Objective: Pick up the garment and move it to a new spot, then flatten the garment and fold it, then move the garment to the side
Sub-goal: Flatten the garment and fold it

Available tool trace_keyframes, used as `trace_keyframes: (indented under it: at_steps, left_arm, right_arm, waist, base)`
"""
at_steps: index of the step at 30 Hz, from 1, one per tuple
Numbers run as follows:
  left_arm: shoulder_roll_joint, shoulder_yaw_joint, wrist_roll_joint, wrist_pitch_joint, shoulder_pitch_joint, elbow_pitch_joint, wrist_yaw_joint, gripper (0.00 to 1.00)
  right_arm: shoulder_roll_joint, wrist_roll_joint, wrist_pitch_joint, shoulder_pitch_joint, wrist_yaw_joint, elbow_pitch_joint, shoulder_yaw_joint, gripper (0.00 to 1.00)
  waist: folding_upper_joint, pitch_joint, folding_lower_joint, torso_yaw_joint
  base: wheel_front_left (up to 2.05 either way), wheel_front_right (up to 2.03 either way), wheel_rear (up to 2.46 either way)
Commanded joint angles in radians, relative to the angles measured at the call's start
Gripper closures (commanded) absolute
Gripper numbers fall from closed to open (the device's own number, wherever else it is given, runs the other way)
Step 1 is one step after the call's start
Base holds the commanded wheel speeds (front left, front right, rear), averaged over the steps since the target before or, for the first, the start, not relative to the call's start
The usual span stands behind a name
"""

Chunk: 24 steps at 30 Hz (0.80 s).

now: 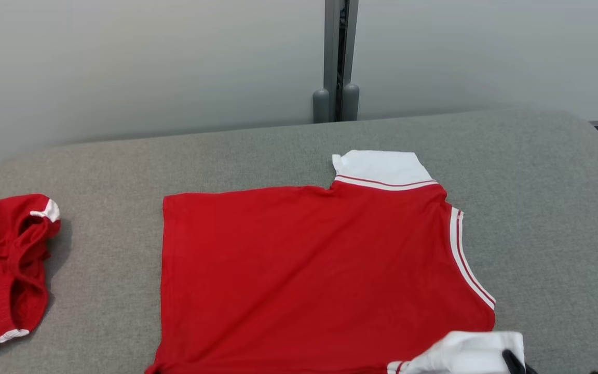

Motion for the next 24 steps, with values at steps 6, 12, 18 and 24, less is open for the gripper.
trace_keyframes:
  at_steps: [6, 12, 18, 24]
  left_arm:
    - [0.041, 0.009, -0.013, 0.057, -0.129, 0.005, -0.017, 1.00]
    - [0.056, 0.001, -0.003, 0.085, -0.264, 0.028, -0.028, 1.00]
    - [0.055, -0.001, -0.016, 0.073, -0.354, 0.119, -0.044, 1.00]
    - [0.039, -0.010, -0.018, 0.035, -0.391, 0.191, -0.054, 0.00]
  right_arm:
    - [-0.033, -0.014, 0.008, -0.125, 0.000, -0.015, 0.014, 1.00]
    - [-0.047, 0.017, -0.011, -0.256, 0.000, 0.014, 0.036, 1.00]
    - [-0.056, 0.043, -0.027, -0.368, 0.000, 0.106, 0.098, 1.00]
    - [-0.039, 0.053, -0.055, -0.441, 0.000, 0.194, 0.127, 0.22]
  waist:
    - [-0.0001, 0.067, 0.0000, 0.001]
    - [-0.0001, 0.139, 0.0000, 0.007]
    - [-0.0001, 0.190, 0.0000, 0.005]
    - [-0.0001, 0.213, 0.0000, 0.004]
  base:
    - [0.00, 0.00, 0.00]
    - [0.00, 0.00, 0.00]
    - [0.00, 0.00, 0.00]
    - [0.00, 0.00, 0.00]
